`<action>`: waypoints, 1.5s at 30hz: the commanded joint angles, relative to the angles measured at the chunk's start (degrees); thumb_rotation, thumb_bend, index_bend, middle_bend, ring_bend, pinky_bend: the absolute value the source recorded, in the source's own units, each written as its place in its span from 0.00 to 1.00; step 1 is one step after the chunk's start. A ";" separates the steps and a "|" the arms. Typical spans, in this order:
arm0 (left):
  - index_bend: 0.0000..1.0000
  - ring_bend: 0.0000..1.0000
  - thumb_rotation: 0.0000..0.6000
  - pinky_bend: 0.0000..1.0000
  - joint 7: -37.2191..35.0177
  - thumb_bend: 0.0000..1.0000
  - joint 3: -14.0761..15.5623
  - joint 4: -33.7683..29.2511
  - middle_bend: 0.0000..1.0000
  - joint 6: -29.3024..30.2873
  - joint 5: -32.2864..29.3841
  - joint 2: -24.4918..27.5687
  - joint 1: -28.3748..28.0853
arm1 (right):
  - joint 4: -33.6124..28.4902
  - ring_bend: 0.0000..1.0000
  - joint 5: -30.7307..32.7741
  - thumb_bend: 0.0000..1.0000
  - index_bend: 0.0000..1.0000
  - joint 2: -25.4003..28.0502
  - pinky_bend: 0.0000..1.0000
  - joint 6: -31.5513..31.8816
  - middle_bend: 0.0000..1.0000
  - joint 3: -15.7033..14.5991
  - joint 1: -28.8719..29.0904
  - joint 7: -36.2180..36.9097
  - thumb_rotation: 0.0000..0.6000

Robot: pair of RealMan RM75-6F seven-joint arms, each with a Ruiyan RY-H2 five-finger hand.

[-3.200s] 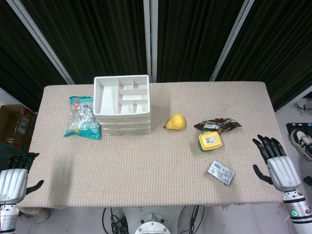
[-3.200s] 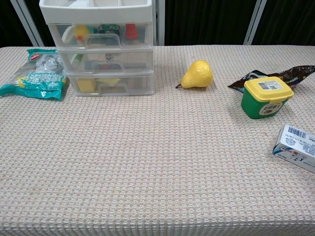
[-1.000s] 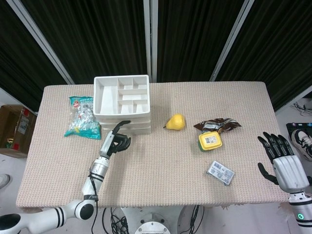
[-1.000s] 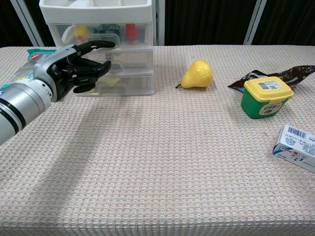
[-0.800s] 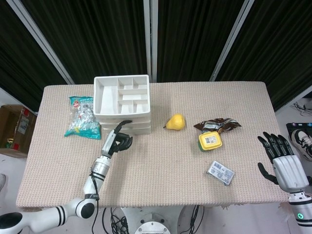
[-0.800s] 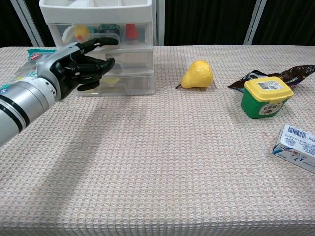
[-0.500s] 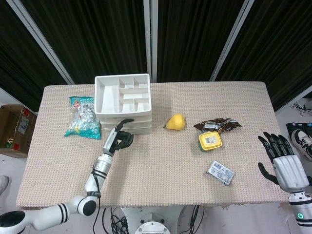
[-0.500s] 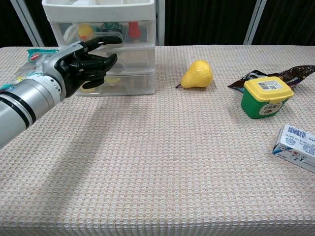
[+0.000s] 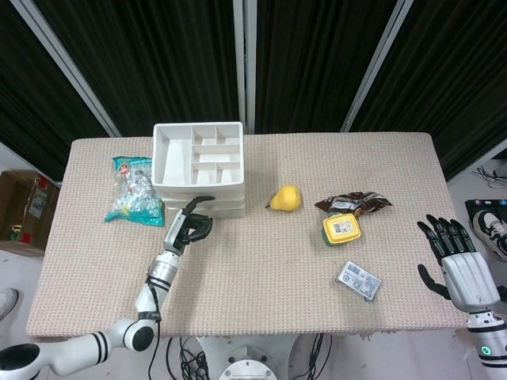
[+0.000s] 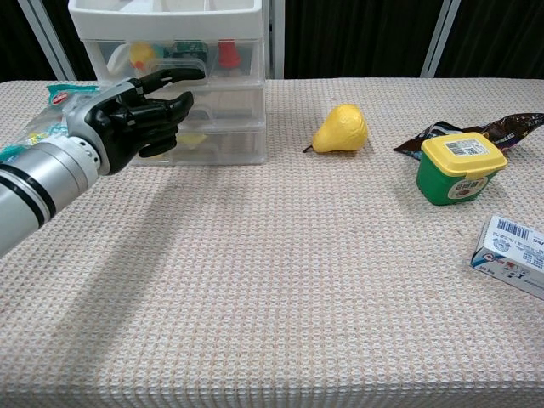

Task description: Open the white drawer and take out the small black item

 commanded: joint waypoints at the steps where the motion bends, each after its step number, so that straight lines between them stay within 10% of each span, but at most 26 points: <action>1: 0.45 1.00 1.00 1.00 -0.62 0.48 0.92 -0.05 0.88 0.85 0.75 -0.01 0.65 | -0.11 0.00 0.00 0.33 0.00 -0.06 0.00 -0.12 0.00 -0.02 0.05 -0.13 1.00; 14: 0.37 0.99 1.00 1.00 0.12 0.47 5.31 -1.84 0.87 6.42 4.32 0.38 4.21 | -0.66 0.00 -0.65 0.33 0.00 -0.08 0.00 0.08 0.00 -0.21 -0.01 -0.70 1.00; 29: 0.28 0.99 1.00 1.00 43.60 0.46 4.43 -11.26 0.85 14.58 8.88 13.82 4.17 | -0.57 0.00 -1.63 0.33 0.00 1.21 0.00 1.92 0.00 0.25 -0.32 -0.04 1.00; 45: 0.26 0.99 1.00 1.00 54.66 0.46 3.14 -12.50 0.84 9.17 2.88 16.74 0.33 | 0.11 0.00 -1.14 0.33 0.00 1.20 0.00 2.08 0.00 0.40 -0.54 1.01 1.00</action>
